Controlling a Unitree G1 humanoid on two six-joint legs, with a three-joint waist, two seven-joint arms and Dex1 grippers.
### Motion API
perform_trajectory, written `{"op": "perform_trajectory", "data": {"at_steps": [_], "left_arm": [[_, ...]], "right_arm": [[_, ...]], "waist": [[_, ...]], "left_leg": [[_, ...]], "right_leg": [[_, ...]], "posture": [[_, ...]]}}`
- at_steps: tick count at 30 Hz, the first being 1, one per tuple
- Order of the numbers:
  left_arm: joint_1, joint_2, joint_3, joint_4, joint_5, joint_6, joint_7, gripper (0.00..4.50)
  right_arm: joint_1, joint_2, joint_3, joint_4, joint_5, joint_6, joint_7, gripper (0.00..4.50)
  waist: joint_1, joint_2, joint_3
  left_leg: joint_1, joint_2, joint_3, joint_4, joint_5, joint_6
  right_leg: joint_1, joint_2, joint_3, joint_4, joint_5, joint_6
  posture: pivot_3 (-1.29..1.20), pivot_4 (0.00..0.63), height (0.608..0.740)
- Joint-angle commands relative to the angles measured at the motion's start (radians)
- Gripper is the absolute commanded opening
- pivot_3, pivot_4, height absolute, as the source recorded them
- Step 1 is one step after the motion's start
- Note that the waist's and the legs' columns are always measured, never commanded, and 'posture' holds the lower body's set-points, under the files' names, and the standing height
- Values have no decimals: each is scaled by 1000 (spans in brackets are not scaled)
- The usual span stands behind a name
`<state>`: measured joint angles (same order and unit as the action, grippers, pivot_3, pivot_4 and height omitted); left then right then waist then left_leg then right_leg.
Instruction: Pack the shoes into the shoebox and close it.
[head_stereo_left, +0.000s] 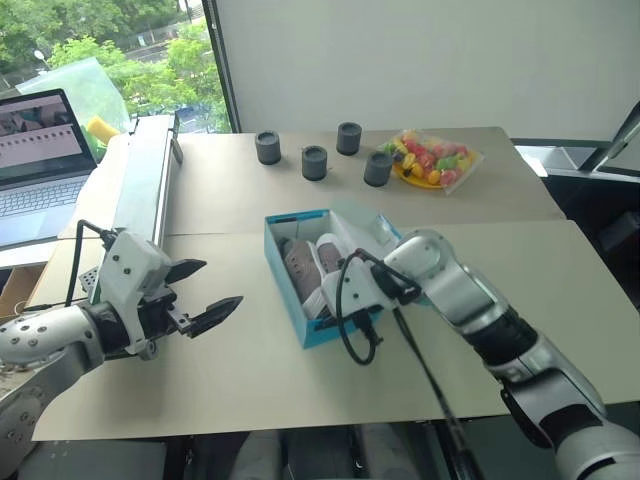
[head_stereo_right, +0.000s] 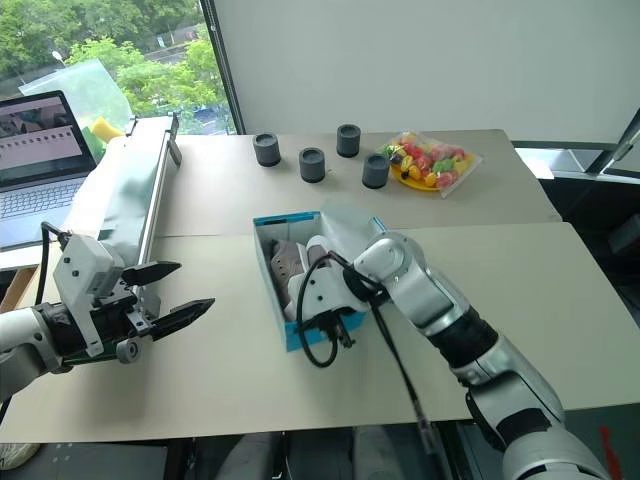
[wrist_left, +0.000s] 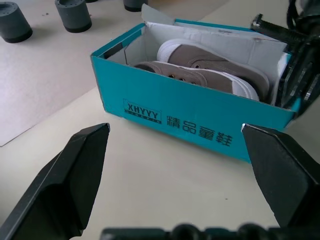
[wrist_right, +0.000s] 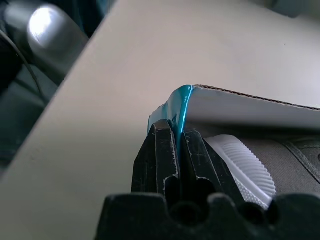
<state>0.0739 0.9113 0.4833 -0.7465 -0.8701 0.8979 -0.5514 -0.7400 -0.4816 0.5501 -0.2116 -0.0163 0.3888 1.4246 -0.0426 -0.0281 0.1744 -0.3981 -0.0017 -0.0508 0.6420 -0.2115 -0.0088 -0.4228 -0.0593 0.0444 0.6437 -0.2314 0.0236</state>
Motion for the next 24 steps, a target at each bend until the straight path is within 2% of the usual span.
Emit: {"op": "perform_trajectory", "data": {"at_steps": [1, 7, 10, 11, 14, 17, 20, 24], "left_arm": [[-19, 3, -5, -3, 1, -14, -1, 4500], [-25, 2, -10, -3, -4, -10, 3, 4500], [-24, 5, -6, -5, -7, -6, 1, 4500], [-23, 5, -6, -6, -7, -5, 1, 4500], [-23, 6, -6, -7, -7, -4, 1, 4500], [-25, 6, -9, -5, -7, -5, 0, 4500], [-34, 6, -22, 5, -2, -8, -2, 4500], [-43, 6, -35, 13, 1, -12, -5, 4500]], "right_arm": [[28, 67, 55, -51, -64, 121, -146, 14], [45, 197, 86, 165, -166, 119, -389, 14], [39, 237, 57, 251, -187, 131, -485, 14], [39, 247, 38, 251, -174, 149, -494, 695], [40, 249, 17, 213, -132, 193, -469, 1544], [36, 220, 8, 129, -95, 241, -424, 2589], [11, 141, -31, 17, -3, 300, -315, 3610], [-29, 44, -101, -60, 102, 353, -226, 3610]], "waist": [[-1, 0, 0], [0, -4, -2], [0, -7, -5], [2, -9, -5], [5, -8, -5], [6, -8, -5], [6, -8, -5], [5, -7, -4]], "left_leg": [[0, 0, 0, 0, 0, 0], [2, 0, 2, 1, 1, -1], [6, 0, 2, 1, 1, -1], [8, 0, 2, 1, 1, -1], [13, 0, 2, 1, 1, -1], [15, 0, 1, 1, 0, -1], [13, 0, 1, 0, 0, -1], [8, 0, 1, 0, 0, -2]], "right_leg": [[0, 0, 0, 0, 0, 0], [1, 0, 0, 2, 0, -1], [4, 0, 0, 2, 0, -1], [7, 0, 0, 2, 0, -1], [14, 0, -1, 0, -1, -1], [16, 0, -2, -1, -2, 0], [14, 0, -2, -1, -2, -1], [10, 0, -2, -1, -2, 0]], "posture": [[0, 150, 740], [0, 150, 740], [0, 150, 740], [0, 150, 740], [0, 150, 740], [0, 150, 740], [0, 150, 740], [0, 150, 740]]}}
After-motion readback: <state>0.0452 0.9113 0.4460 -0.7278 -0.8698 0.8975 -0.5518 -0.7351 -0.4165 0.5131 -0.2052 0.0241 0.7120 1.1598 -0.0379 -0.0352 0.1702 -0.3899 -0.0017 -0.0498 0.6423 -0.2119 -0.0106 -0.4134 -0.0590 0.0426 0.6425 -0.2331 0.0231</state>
